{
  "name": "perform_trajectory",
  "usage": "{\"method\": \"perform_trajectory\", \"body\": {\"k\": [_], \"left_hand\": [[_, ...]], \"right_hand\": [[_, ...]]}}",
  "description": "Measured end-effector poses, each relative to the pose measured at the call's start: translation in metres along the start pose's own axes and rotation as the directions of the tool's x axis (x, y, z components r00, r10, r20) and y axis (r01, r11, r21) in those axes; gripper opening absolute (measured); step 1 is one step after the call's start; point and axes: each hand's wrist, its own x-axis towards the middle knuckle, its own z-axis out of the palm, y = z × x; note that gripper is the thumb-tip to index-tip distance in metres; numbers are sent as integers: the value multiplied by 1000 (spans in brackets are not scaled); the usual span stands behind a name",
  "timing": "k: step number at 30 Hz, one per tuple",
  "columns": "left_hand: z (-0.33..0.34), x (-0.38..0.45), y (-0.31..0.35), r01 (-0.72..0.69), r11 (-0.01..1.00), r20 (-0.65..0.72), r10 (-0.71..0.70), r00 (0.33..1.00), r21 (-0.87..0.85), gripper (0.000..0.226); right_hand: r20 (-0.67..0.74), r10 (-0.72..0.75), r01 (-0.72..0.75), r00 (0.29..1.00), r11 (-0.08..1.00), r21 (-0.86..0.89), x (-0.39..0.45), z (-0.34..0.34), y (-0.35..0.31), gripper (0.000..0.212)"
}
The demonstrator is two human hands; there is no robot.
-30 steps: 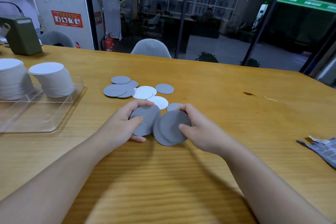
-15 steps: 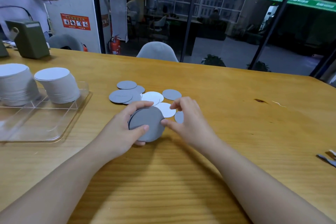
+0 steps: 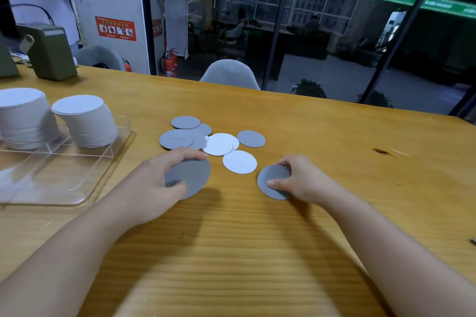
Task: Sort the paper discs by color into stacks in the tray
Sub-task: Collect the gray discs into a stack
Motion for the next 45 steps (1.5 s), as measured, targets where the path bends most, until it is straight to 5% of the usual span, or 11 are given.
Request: {"method": "perform_trajectory", "body": {"k": [8,12,18,27,32,36,45], "left_hand": [[10,4,0,11,996,20,-9,1000,-94,58],[9,7,-4,30,992,6,-29,1000,-124,51],[9,10,-8,57,981,-30,-64,998,-188,53],[10,14,-10,72,968,-44,-85,995,-239,61],[11,15,-12,91,961,-49,-107,993,-261,54],[11,17,-12,102,939,-75,-133,988,-329,52],[9,20,-10,84,875,-182,-191,965,-476,54]], "right_hand": [[-145,-127,137,981,989,60,20,-9,-20,13],[-179,-67,77,982,996,48,57,-6,-32,26],[-100,34,-56,994,972,-229,96,-2,-49,30],[19,14,-10,1000,978,-209,108,-8,-48,45],[-95,21,-46,995,961,-271,107,-5,-44,45],[-203,-125,70,971,964,-257,95,7,-38,30],[-340,-397,452,853,887,97,48,2,-52,19]]}}
